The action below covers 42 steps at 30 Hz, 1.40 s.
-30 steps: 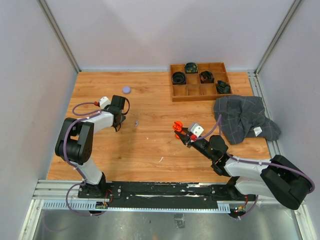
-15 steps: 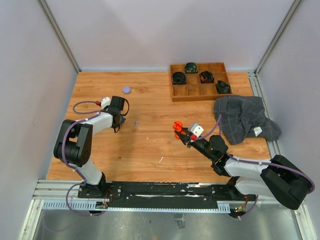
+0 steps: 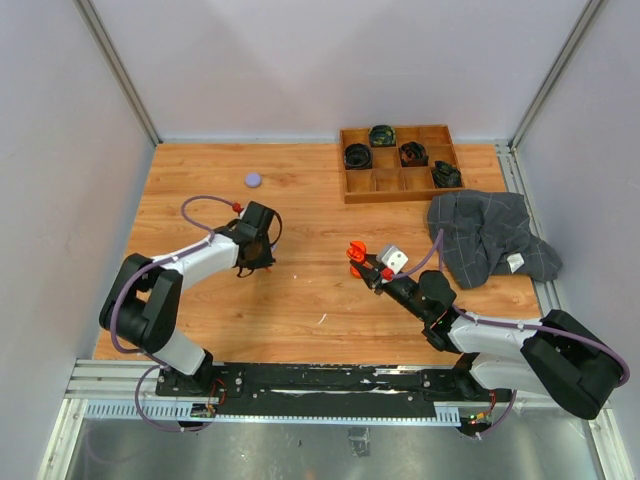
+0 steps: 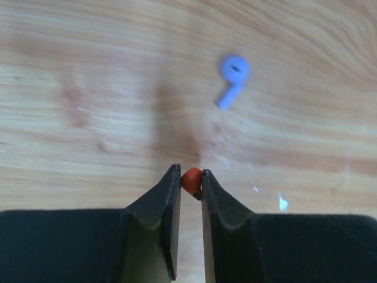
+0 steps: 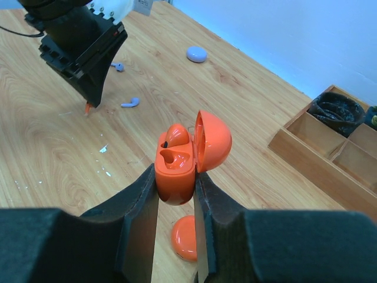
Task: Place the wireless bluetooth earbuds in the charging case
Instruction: Pick up the earbud from the center of the board, then place the earbud at the center of the board.
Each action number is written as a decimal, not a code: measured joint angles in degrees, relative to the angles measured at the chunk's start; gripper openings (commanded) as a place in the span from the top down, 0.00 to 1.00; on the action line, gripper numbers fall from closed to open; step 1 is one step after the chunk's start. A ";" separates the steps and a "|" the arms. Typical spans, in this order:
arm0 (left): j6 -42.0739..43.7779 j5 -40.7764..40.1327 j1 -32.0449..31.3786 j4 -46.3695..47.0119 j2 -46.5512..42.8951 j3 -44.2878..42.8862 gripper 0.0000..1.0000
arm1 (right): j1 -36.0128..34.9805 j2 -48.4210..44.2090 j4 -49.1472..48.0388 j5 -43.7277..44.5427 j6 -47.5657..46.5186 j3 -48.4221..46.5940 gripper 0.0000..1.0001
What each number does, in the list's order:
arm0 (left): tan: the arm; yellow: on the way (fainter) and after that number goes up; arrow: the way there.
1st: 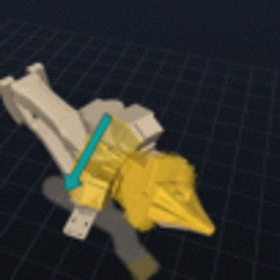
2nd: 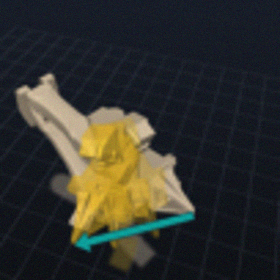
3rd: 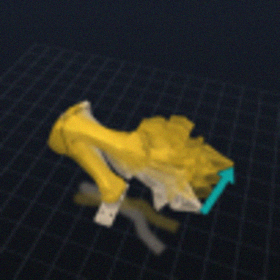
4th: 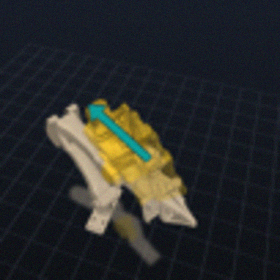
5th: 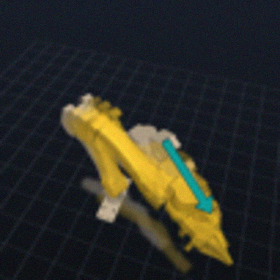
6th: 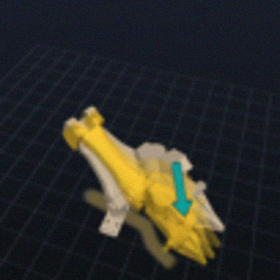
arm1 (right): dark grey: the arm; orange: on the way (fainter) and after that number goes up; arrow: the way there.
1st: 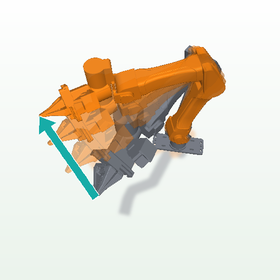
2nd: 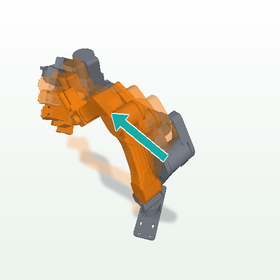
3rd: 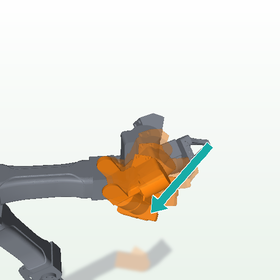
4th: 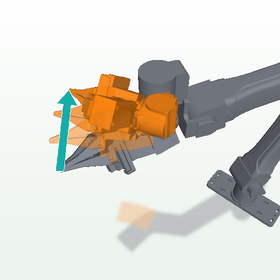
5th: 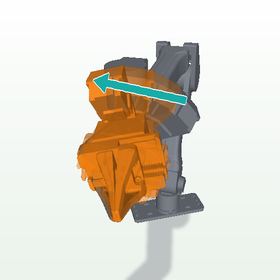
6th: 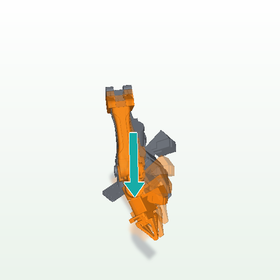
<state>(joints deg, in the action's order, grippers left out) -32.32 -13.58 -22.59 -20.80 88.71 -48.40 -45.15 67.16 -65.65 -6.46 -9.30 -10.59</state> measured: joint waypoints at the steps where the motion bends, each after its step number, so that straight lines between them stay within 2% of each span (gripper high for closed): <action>1: 0.83 0.72 -1.62 -0.35 -0.33 0.00 0.91 | 0.00 0.00 0.00 0.24 0.00 0.00 0.99; 9: 9.01 1.84 -14.12 -1.25 -0.22 -0.26 0.87 | 0.00 0.00 0.00 0.79 0.00 0.00 0.99; 13: 13.66 2.34 -17.51 -0.79 0.39 -0.57 0.85 | 0.00 0.00 0.07 1.05 0.00 0.00 0.99; 19: 18.95 2.93 -18.95 0.76 0.96 -0.63 0.81 | 0.00 0.00 0.39 1.18 0.00 0.00 0.99; 29: 19.74 2.21 -19.02 0.96 1.49 -0.81 0.60 | 0.00 0.00 0.39 1.20 0.00 0.00 0.99; 42: 12.22 1.42 -19.02 -2.97 2.23 -3.98 0.56 | 0.00 0.00 0.42 1.18 0.00 0.00 0.99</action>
<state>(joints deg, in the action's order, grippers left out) -20.10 -12.16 -41.60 -23.77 90.94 -52.38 -45.15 67.16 -65.23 -5.28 -9.30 -10.59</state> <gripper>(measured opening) 0.438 0.270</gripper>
